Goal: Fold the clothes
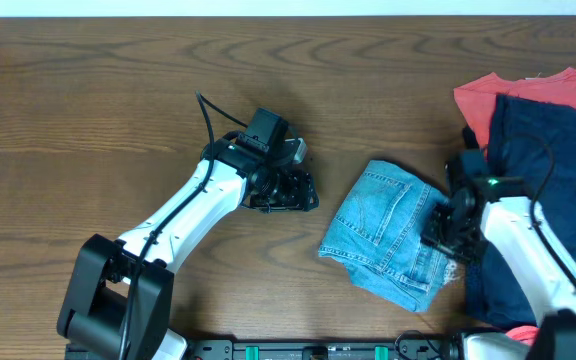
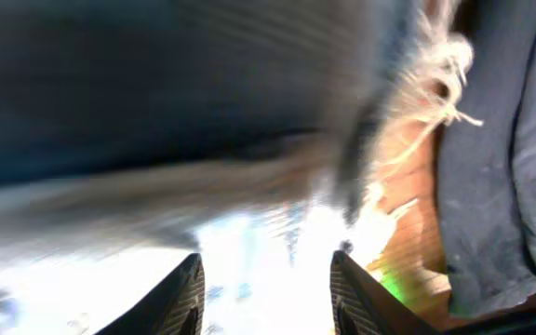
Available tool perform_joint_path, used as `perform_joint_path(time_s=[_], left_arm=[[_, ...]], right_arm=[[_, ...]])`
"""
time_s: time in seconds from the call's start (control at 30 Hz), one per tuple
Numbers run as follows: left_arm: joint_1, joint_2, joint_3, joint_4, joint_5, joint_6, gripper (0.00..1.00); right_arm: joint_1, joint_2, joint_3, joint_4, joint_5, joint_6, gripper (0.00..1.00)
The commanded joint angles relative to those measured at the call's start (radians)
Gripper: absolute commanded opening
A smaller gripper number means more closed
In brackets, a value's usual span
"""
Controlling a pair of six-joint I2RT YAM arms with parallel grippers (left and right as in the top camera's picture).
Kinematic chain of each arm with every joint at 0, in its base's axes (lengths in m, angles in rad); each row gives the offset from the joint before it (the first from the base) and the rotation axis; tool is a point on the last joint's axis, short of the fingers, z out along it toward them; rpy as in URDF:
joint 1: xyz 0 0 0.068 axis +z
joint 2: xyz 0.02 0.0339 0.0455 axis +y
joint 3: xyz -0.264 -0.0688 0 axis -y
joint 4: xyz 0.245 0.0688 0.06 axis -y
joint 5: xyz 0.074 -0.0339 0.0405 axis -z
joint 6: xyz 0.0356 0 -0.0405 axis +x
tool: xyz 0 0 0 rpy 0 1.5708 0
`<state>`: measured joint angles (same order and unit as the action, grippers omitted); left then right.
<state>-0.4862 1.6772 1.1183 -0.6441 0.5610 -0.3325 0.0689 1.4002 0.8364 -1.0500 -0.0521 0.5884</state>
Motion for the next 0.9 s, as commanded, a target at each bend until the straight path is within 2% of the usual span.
perform_joint_path(time_s=[0.0,0.1,0.2,0.27,0.3,0.37,0.43,0.6,0.67,0.73,0.87], left_arm=[[0.002,-0.010,0.014,-0.002,-0.008,0.021,0.57],[0.001,-0.011,0.014,0.002,0.029,0.022,0.55],[-0.005,-0.011,0.014,0.006,0.050,0.025,0.47],[-0.014,-0.011,0.014,0.015,0.050,0.025,0.35],[-0.022,-0.011,0.014,0.026,0.050,0.025,0.30],[-0.037,-0.011,0.013,0.051,0.050,0.025,0.21],[-0.055,-0.011,0.013,0.079,0.050,0.024,0.19],[-0.097,-0.011,0.013,0.104,0.049,0.025,0.21],[-0.106,-0.011,0.013,0.102,0.049,0.025,0.28],[-0.114,-0.011,0.013,0.102,0.048,0.026,0.41],[-0.117,-0.011,0.013,0.105,0.046,0.053,0.55]], right_arm=[[-0.014,-0.086,0.113,-0.047,-0.033,-0.089,0.43],[-0.014,-0.143,0.184,-0.081,-0.031,-0.089,0.43],[-0.013,-0.204,0.208,-0.058,-0.036,-0.088,0.25],[-0.013,-0.227,0.203,-0.027,-0.044,-0.089,0.08],[-0.011,-0.229,0.195,-0.007,-0.047,-0.089,0.03],[-0.007,-0.222,0.165,0.044,-0.050,-0.089,0.01],[-0.005,-0.207,0.106,0.114,-0.058,-0.088,0.01],[-0.010,-0.117,-0.124,0.271,-0.018,0.034,0.01],[-0.015,-0.080,-0.182,0.294,0.032,0.102,0.01],[-0.024,-0.040,-0.232,0.314,0.081,0.163,0.01],[-0.038,-0.004,-0.253,0.337,0.089,0.177,0.01]])
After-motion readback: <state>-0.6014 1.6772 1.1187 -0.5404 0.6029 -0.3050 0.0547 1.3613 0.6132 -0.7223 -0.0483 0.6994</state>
